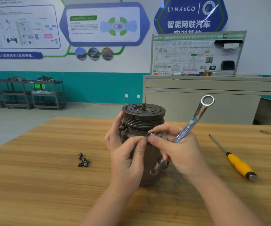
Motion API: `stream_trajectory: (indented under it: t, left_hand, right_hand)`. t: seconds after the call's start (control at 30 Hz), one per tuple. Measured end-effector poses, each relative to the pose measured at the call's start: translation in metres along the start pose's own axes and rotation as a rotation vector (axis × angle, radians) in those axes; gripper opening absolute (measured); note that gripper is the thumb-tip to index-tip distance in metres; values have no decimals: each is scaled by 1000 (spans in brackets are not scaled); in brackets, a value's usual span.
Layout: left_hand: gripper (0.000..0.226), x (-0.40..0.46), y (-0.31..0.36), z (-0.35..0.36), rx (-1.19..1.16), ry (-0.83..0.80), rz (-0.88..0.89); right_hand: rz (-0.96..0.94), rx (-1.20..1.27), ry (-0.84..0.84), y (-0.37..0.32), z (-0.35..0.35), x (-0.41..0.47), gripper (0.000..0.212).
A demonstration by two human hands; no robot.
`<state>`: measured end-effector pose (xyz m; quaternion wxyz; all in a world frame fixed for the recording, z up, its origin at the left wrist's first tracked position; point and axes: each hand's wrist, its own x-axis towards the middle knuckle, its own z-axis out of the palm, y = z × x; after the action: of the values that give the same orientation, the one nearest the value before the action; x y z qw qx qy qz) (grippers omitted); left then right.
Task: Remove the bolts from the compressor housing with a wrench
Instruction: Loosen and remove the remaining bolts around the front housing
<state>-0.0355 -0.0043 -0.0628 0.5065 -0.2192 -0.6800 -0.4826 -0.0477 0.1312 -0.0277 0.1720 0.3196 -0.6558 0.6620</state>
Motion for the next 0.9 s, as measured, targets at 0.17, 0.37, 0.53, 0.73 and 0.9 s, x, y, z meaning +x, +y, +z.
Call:
stream_trajectory:
  t: [0.17,0.37,0.53,0.73,0.9]
  left_hand:
    - [25,-1,-1,0,98,-67,18]
    - [14,9,-13,-13,83,186,-34]
    - [37,25,-75,-61,483,600,-867]
    - [46,13,-92,-66,822,288,-1177]
    - [49,12,-102,-64,960,104,-1225]
  right_hand:
    - [35,57,15,1,2,0,19]
    - [71,118,106,0,7,-2,23]
    - [134,488,322,-3,-6,2,28]
    - [80,557,298,-5,-2,0,15]
    - [119,537,325,-3,-2,0,15]
